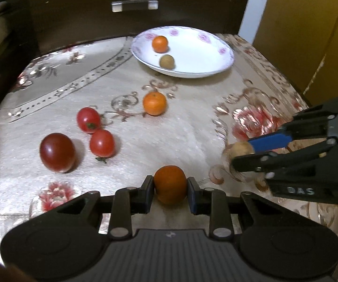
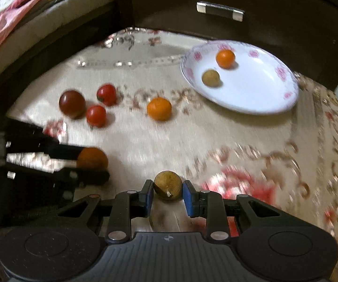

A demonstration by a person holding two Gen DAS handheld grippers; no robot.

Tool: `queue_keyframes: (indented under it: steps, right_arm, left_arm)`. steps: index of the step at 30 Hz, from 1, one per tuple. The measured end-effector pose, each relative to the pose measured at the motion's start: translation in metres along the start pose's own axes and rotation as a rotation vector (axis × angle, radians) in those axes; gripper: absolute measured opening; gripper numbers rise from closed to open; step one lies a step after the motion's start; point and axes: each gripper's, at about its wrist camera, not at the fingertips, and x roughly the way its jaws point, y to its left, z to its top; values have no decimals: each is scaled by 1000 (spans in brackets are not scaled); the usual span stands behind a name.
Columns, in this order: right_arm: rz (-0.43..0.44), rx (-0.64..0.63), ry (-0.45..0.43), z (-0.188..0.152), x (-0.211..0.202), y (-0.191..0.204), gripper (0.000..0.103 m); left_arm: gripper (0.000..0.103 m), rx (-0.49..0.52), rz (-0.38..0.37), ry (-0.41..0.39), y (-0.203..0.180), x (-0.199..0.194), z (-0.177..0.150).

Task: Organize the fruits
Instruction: 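Grasp a tangerine with the left tool while the right tool grasps a brown fruit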

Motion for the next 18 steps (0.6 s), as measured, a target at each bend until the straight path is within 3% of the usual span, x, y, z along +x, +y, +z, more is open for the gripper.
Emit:
queue_keyframes:
  steps: [7, 18]
  right_arm:
    - [-21, 18, 4, -13, -6, -3, 23]
    - [20, 41, -32, -16, -7, -12, 28]
  left_arm:
    - [39, 15, 17, 10, -2, 2, 0]
    - [44, 15, 30, 21, -2, 3, -2]
